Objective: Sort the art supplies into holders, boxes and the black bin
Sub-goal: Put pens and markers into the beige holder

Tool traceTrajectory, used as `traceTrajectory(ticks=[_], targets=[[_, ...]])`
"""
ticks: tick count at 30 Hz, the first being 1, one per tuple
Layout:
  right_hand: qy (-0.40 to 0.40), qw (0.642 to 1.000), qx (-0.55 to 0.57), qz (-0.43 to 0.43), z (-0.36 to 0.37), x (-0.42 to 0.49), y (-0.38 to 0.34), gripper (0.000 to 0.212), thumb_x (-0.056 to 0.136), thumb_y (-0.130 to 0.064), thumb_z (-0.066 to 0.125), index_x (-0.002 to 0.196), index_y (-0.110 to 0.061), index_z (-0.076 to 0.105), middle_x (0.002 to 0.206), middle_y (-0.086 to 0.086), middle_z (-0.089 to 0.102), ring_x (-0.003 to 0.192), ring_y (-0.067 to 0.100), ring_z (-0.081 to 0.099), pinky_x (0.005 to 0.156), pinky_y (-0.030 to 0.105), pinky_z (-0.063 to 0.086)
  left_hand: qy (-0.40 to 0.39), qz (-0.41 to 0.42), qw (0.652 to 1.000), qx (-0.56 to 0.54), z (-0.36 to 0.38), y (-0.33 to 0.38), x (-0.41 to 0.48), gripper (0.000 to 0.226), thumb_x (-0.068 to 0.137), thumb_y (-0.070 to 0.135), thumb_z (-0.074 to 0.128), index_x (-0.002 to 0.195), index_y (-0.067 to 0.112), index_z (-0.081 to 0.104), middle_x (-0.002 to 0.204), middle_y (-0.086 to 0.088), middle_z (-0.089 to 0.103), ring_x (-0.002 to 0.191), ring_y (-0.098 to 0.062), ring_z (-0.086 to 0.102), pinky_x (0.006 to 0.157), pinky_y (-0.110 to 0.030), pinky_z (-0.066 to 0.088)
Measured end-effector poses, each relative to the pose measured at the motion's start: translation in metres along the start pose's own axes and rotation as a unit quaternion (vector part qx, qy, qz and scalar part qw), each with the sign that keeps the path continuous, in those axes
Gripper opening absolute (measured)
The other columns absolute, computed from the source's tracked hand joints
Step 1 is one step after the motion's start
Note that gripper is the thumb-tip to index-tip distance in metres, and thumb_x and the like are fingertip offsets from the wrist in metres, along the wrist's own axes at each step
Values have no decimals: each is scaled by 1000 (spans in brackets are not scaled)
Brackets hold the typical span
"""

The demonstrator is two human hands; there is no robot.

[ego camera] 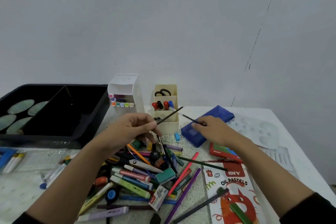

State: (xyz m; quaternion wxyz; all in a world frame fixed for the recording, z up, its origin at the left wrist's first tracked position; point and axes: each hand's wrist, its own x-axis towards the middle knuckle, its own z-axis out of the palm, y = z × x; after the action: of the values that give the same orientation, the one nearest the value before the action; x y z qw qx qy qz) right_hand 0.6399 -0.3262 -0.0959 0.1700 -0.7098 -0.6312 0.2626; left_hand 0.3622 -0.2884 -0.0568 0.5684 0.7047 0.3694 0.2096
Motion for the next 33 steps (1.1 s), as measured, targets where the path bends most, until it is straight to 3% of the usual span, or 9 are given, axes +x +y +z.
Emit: traceTrajectory(ticks=[3, 6, 9, 13, 17, 21, 25, 30, 33], targets=[[36, 982, 183, -2, 0, 1, -4, 43, 107, -39, 39, 80, -12, 57, 66, -1, 56, 59, 12, 48, 68, 34, 40, 9, 41, 999, -33, 1, 4, 10, 17, 100, 10, 53, 115, 3, 59, 111, -13, 74, 90, -27, 68, 87, -41, 53], [59, 946, 320, -7, -2, 8, -13, 50, 106, -48, 37, 93, -10, 66, 77, 3, 58, 69, 15, 54, 70, 34, 47, 66, 68, 986, -135, 8, 4, 26, 33, 102, 2, 49, 131, 15, 56, 111, -13, 73, 90, -23, 66, 82, -32, 53], [88, 933, 349, -19, -7, 21, -27, 48, 106, -46, 37, 91, -10, 65, 71, 4, 52, 63, 17, 49, 60, 30, 43, 113, 84, 974, -178, 18, 5, 46, 46, 103, -5, 41, 137, 20, 57, 94, -5, 65, 82, -17, 57, 75, -28, 48], [104, 899, 424, -40, -14, 42, -43, 33, 107, -32, 44, 92, -6, 59, 75, 9, 60, 62, 22, 56, 58, 31, 48, 149, 62, 944, -287, 28, 17, 74, 44, 99, -9, 33, 128, 11, 60, 76, -3, 48, 62, -11, 38, 64, -25, 37], [178, 907, 372, -81, -28, 67, -55, 23, 105, -28, 50, 92, -11, 58, 78, 7, 65, 63, 20, 60, 58, 30, 50, 179, 69, 934, -300, 22, 33, 99, 26, 108, 21, 35, 117, 20, 59, 69, 2, 43, 58, -11, 31, 61, -28, 30], [269, 910, 292, -122, -47, 92, -64, 24, 104, -33, 50, 90, -16, 58, 79, 4, 66, 62, 12, 61, 64, 28, 51, 212, 108, 946, -222, 0, 47, 131, 23, 111, 25, 36, 101, 18, 55, 71, 1, 43, 62, -13, 40, 66, -28, 41], [282, 926, 197, -154, -51, 120, -63, 23, 105, -34, 48, 96, -15, 59, 85, 4, 66, 79, 21, 63, 74, 35, 53, 277, 112, 949, -103, -19, 44, 168, 24, 106, 10, 46, 97, 16, 67, 90, -4, 61, 91, -17, 62, 97, -34, 53], [247, 950, 103, -159, -34, 154, -47, 25, 105, -35, 48, 94, -15, 59, 82, 2, 64, 75, 19, 60, 72, 39, 52, 307, 80, 943, 104, -26, 23, 191, 16, 101, 14, 56, 101, 22, 71, 89, 1, 67, 86, -15, 64, 77, -24, 52], [175, 974, 39, -137, -22, 170, -38, 25, 104, -36, 49, 93, -17, 60, 83, 1, 63, 77, 19, 59, 75, 41, 52, 273, 47, 932, 234, -25, 3, 197, 20, 94, 6, 57, 97, 17, 73, 93, 0, 71, 89, -14, 66, 78, -24, 53]])
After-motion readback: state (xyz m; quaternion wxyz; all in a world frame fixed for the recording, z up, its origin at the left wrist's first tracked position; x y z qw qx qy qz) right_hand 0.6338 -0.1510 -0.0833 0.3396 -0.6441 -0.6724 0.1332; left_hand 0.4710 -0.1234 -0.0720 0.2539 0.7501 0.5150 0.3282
